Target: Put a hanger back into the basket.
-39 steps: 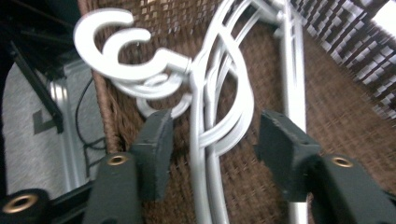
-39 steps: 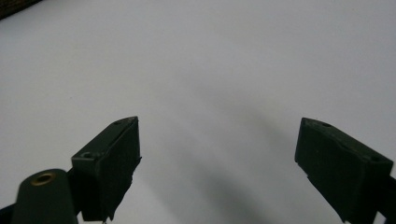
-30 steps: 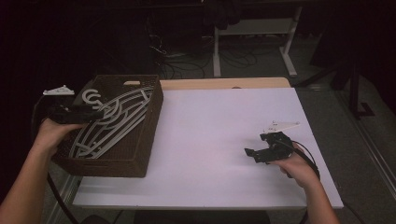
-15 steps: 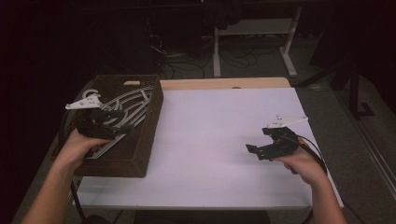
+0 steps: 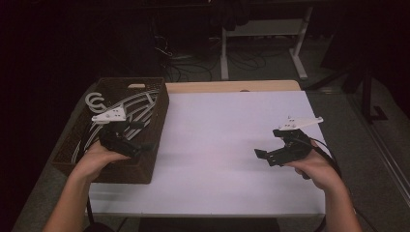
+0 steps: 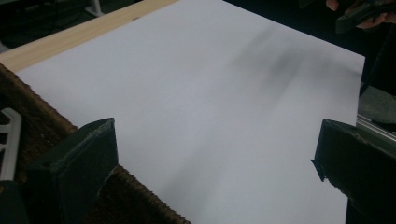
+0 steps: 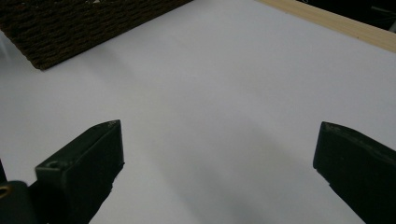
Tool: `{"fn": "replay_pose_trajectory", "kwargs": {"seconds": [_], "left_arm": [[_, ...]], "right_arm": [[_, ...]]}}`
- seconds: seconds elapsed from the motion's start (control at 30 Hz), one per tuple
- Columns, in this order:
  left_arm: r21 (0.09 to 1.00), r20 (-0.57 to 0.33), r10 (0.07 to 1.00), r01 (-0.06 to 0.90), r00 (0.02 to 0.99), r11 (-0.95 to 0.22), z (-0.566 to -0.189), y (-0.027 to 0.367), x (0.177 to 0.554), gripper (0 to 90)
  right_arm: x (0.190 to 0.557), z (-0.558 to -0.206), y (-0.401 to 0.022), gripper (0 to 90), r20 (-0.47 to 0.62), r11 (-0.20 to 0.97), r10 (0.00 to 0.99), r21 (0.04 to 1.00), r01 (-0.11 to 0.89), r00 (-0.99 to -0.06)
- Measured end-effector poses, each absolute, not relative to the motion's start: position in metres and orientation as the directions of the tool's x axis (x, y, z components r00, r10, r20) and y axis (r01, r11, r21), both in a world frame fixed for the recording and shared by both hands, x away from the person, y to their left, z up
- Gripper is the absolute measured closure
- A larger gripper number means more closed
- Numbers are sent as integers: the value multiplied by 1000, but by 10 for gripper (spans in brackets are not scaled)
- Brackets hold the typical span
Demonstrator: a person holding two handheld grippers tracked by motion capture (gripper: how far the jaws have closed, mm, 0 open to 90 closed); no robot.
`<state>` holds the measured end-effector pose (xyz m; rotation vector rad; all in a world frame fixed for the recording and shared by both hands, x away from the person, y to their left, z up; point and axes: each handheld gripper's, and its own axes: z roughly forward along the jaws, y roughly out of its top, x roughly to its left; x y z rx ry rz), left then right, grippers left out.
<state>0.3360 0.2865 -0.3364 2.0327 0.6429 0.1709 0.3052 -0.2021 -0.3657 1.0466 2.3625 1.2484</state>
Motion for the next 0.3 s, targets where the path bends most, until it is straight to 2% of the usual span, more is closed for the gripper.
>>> {"fn": "replay_pose_trajectory", "kwargs": {"seconds": [0.3], "left_arm": [[838, -149, 495, 375, 856, -397, -340, 282, 333, 0]], "right_arm": [[306, -368, -201, 16, 89, 374, 701, 799, 470, -708]]}}
